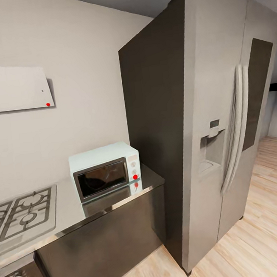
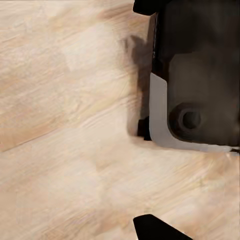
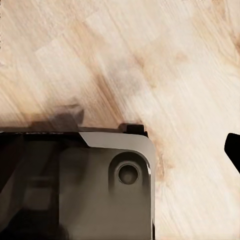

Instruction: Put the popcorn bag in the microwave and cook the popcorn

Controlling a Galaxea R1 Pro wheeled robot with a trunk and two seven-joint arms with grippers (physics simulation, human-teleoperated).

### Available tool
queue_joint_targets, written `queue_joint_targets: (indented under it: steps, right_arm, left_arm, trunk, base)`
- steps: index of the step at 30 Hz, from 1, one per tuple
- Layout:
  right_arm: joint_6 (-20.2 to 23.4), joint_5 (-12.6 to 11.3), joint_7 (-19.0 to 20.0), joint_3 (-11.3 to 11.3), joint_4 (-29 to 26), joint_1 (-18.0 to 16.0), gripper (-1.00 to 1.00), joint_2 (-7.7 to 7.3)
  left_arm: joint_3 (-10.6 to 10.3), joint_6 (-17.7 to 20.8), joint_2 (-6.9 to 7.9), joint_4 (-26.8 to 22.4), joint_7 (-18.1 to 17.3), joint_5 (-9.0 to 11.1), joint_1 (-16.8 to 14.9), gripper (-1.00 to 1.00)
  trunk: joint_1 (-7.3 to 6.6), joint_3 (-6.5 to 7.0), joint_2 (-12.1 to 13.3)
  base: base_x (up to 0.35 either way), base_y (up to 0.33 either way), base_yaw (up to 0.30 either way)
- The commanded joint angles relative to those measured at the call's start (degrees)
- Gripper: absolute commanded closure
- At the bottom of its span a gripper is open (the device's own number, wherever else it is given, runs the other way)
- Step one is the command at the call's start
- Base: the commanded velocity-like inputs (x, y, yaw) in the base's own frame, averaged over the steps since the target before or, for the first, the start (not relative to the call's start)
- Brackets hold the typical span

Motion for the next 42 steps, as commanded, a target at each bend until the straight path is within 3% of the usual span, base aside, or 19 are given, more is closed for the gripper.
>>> queue_joint_targets:
  steps: [1, 3, 4, 7, 11, 15, 22, 27, 36, 42]
  right_arm:
    - [-0.4, 0.5, 0.1, -0.5, 0.2, -0.1, -1.00, -0.05]
    - [-0.4, 0.5, 0.1, -0.5, 0.2, -0.1, -1.00, -0.05]
    - [-0.4, 0.5, 0.1, -0.5, 0.2, -0.1, -1.00, -0.05]
    - [-0.4, 0.5, 0.1, -0.5, 0.2, -0.1, -1.00, -0.05]
    - [-0.5, 0.5, 0.1, -0.5, 0.2, -0.1, -1.00, -0.05]
    - [-0.6, 0.5, 0.1, -0.5, 0.2, 0.0, -1.00, -0.05]
    - [-0.8, 0.5, 0.0, -0.5, 0.1, -0.1, -1.00, -0.05]
    - [-4.7, 0.5, -0.1, -0.9, 0.0, -0.1, -1.00, -0.05]
    - [-5.0, 0.4, 0.0, -1.0, -13.0, -0.1, -1.00, 0.03]
    - [-5.1, 0.5, 0.0, -0.7, -13.9, -0.1, -1.00, 0.04]
  left_arm:
    - [0.4, 2.8, -0.02, 0.0, 3.0, 0.1, 1.2, -1.00]
    - [0.4, 13.0, -0.42, 0.1, 7.2, 0.0, 4.5, -1.00]
    - [0.4, 15.7, -1.18, 0.1, 8.0, 0.0, 6.1, -1.00]
    - [0.3, 18.0, -3.34, 0.1, 8.7, 0.0, 9.6, -1.00]
    - [0.3, 17.5, -3.84, 0.1, 9.1, 0.0, 11.0, -1.00]
    - [0.4, 13.3, -4.08, 0.0, 8.9, 0.0, 11.1, -1.00]
    - [0.5, 12.9, -4.14, 0.0, 8.8, 0.1, 11.1, -1.00]
    - [0.5, 12.5, -4.21, 0.0, 8.7, 0.1, 11.1, -1.00]
    - [0.6, 12.3, -5.21, -0.1, 8.7, 0.1, 11.1, -1.00]
    - [0.6, 12.3, -5.29, -0.1, 8.8, 0.1, 11.1, -1.00]
  trunk:
    - [0.02, -0.01, 0.0]
    - [0.02, -0.01, 0.0]
    - [0.02, -0.01, 0.0]
    - [0.02, -0.01, 0.0]
    - [0.02, -0.01, 0.0]
    - [0.02, -0.01, 0.0]
    - [0.02, -0.01, 0.0]
    - [0.02, -0.02, 0.0]
    - [0.02, -0.20, 0.0]
    - [0.02, -0.33, 0.0]
  base:
    - [-0.005, 0.000, 0.169]
    - [-0.002, 0.000, 0.220]
    - [-0.001, 0.000, 0.243]
    - [0.000, 0.000, 0.255]
    - [0.000, 0.000, 0.271]
    - [0.000, 0.000, 0.276]
    - [0.000, 0.000, 0.277]
    - [0.000, 0.000, 0.277]
    - [0.000, 0.000, 0.277]
    - [0.000, 0.000, 0.277]
